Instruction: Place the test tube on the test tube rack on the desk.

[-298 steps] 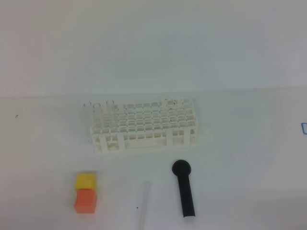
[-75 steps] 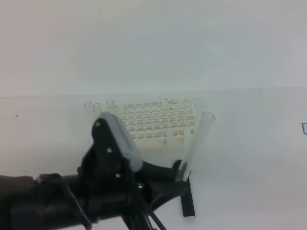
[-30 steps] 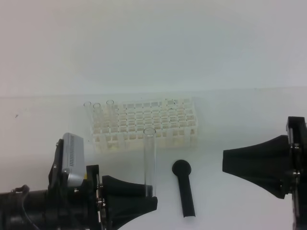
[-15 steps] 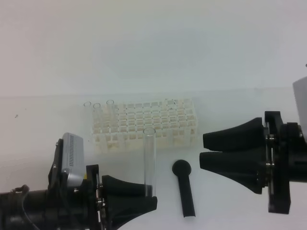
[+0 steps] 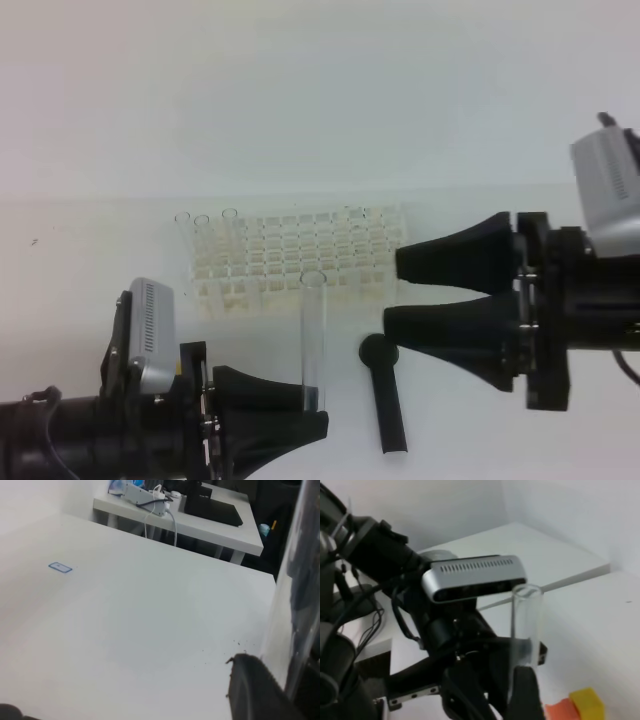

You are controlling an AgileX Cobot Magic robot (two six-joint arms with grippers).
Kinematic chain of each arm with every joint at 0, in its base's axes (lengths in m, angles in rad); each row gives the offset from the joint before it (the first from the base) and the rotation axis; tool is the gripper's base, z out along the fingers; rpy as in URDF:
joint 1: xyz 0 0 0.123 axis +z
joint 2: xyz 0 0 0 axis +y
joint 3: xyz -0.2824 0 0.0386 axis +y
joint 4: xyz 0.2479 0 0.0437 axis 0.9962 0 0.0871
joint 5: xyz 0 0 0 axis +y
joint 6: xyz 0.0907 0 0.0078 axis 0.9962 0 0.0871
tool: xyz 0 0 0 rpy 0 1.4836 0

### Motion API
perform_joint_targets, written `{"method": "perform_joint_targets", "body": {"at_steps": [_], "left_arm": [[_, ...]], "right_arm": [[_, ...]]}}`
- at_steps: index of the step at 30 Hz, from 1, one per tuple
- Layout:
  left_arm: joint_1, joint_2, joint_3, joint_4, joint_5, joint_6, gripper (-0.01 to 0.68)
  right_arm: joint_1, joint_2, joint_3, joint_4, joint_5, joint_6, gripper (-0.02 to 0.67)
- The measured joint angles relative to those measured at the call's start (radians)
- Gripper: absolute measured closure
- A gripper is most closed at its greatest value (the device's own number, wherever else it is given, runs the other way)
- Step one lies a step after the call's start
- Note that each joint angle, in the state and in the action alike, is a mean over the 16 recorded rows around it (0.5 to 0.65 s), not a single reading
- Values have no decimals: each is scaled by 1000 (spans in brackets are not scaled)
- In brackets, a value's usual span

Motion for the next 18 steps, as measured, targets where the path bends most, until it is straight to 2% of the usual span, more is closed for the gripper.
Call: {"method": "perform_joint_targets", "body": {"at_steps": [12, 18], "left_arm": [[0, 0, 0, -14, 2, 13, 560], [0, 0, 1, -22, 3, 12, 560]], "right_arm": [[132, 111, -108, 1, -2, 2, 150], [164, 153, -150, 1, -9, 3, 160]]}}
